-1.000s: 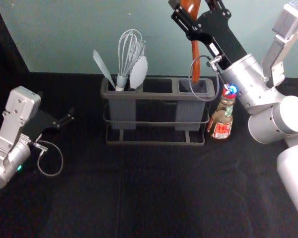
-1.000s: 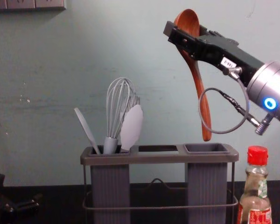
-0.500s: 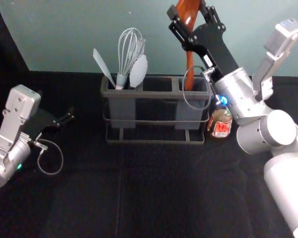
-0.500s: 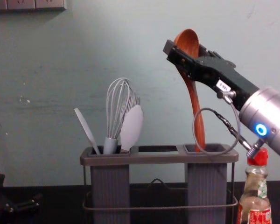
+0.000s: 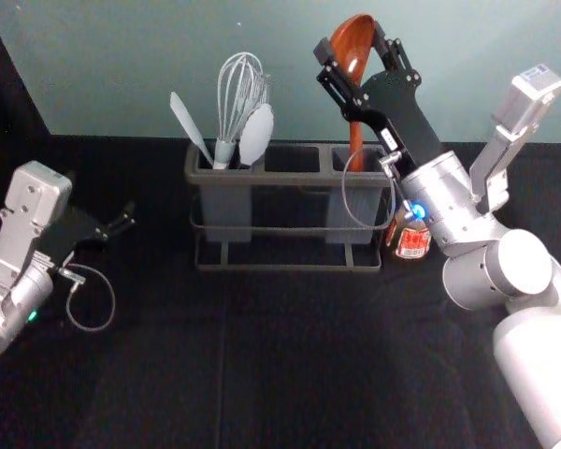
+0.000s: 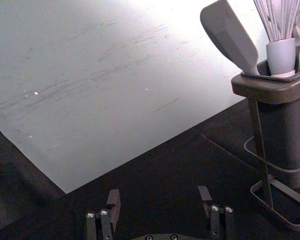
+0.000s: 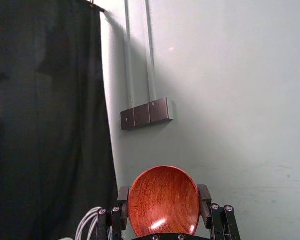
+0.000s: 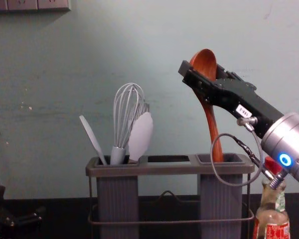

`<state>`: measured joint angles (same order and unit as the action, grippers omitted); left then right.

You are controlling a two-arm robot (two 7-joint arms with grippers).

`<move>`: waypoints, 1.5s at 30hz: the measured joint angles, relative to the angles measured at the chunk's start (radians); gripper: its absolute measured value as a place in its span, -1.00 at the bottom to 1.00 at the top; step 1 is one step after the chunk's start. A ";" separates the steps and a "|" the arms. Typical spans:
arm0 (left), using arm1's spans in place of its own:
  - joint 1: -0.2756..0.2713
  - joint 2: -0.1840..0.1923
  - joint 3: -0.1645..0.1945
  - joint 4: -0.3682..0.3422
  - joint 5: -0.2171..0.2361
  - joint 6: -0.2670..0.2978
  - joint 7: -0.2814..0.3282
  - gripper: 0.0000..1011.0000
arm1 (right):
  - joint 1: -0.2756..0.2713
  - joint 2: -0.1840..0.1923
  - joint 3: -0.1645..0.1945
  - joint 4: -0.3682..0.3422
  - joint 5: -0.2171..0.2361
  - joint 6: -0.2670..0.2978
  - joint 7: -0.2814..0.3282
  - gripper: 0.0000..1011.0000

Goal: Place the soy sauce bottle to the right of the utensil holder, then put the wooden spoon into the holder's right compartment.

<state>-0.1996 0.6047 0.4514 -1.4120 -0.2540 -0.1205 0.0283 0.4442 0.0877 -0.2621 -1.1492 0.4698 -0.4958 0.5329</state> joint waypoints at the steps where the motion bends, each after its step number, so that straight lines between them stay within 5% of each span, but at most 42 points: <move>1: 0.000 0.000 0.000 0.000 0.000 0.000 0.000 1.00 | -0.003 0.000 0.001 0.001 -0.002 -0.002 0.000 0.66; 45: 0.000 0.000 0.000 0.000 0.000 0.000 0.000 1.00 | -0.053 -0.011 0.021 0.029 -0.003 -0.030 0.017 0.66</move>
<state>-0.1995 0.6047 0.4514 -1.4120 -0.2540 -0.1205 0.0283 0.3915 0.0766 -0.2408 -1.1204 0.4664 -0.5254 0.5496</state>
